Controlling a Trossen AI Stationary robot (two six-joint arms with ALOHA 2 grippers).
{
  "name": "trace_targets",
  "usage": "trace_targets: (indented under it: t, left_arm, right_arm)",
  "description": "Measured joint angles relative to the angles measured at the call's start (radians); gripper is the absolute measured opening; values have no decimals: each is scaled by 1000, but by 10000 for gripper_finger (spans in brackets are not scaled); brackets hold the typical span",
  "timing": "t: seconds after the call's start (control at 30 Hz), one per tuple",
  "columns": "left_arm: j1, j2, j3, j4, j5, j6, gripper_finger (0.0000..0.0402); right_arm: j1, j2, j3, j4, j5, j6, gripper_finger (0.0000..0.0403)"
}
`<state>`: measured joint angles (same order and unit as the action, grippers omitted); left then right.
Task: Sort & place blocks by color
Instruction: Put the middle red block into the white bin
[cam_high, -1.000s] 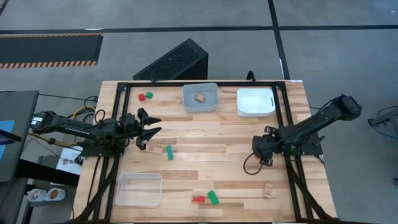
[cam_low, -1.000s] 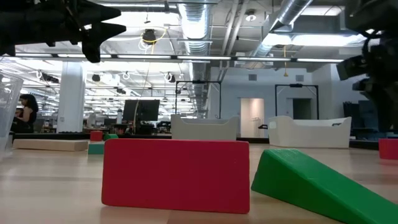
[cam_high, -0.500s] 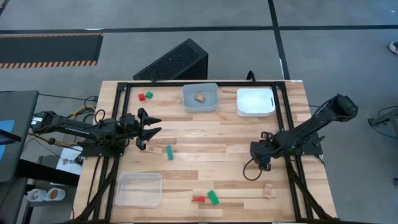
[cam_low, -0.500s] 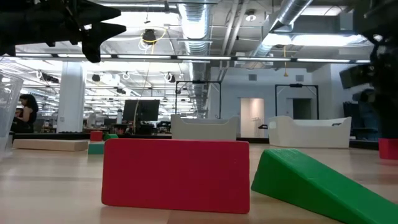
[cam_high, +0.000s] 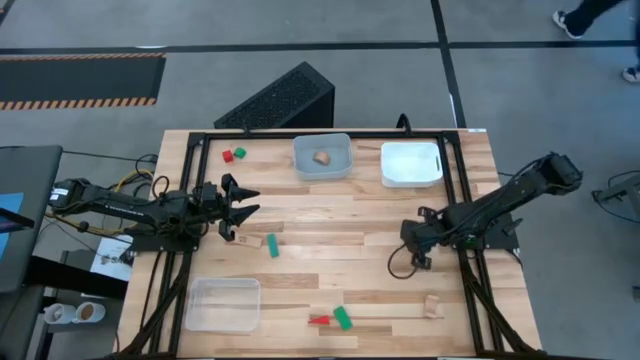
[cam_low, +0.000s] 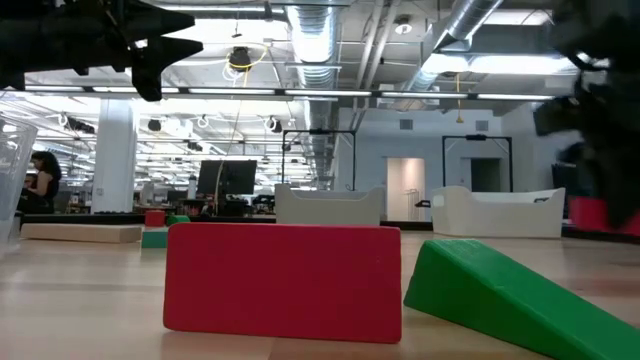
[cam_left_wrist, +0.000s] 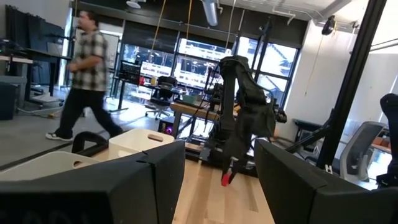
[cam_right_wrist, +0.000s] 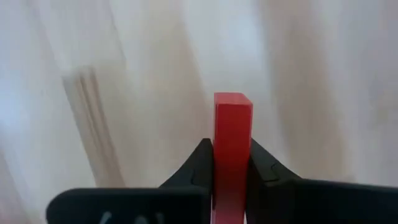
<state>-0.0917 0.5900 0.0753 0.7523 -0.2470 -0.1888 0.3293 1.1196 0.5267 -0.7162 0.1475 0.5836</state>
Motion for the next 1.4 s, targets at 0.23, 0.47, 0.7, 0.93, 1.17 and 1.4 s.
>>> trace_targets:
  t: [0.23, 0.47, 0.7, 0.93, 1.17, 1.4]
  left_arm:
    - [0, 0, 0, 2, -2, 8, 178]
    - [0, 0, 0, 0, 2, 8, 178]
    - [0, 0, 0, -1, -1, 12, 178]
    - [0, 0, 0, -2, -2, 11, 178]
    - [0, 0, 0, -59, 4, -33, 178]
    - [0, 0, 0, -68, 6, -33, 178]
  right_arm:
    - [-182, -109, 56, 93, 159, -116, 47]
    - [-426, -238, 58, 247, 91, -245, 48]
    - [-696, -302, 58, 346, 86, -342, 48]
    - [-943, -259, 58, 465, -28, -437, 48]
    - [-1136, -102, 58, 421, -98, -427, 55]
    - [-1171, 35, 58, 487, -100, -435, 69]
